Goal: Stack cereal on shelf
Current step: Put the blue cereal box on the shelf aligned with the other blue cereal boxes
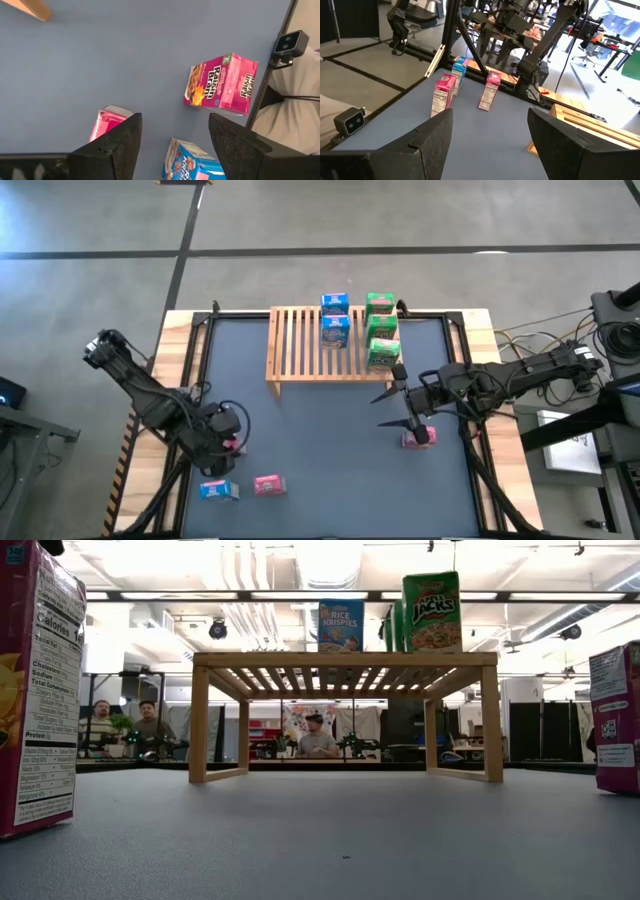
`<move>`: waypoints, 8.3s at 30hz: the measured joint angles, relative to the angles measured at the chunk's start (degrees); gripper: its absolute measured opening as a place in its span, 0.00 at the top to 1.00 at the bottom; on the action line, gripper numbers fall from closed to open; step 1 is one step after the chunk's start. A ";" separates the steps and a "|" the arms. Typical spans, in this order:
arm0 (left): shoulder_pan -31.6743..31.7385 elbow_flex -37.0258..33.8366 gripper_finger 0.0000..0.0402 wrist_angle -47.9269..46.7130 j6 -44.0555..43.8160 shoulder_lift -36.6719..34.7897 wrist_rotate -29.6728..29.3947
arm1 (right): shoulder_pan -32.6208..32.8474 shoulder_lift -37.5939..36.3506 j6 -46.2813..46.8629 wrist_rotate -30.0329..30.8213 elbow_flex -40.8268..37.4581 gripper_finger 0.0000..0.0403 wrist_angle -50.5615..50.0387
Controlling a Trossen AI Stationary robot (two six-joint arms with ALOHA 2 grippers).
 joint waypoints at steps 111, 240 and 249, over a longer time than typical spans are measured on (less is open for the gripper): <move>-16.37 0.04 0.18 1.30 -19.73 15.33 7.34 | -0.02 2.19 -0.36 -0.01 -1.57 0.39 6.36; -4.10 7.54 0.65 -3.53 7.95 3.55 -10.96 | -0.04 2.93 0.68 -0.02 -1.61 0.39 7.17; -2.12 7.52 0.65 1.81 16.34 3.57 -14.72 | -0.02 2.93 0.68 -0.02 -1.61 0.39 7.17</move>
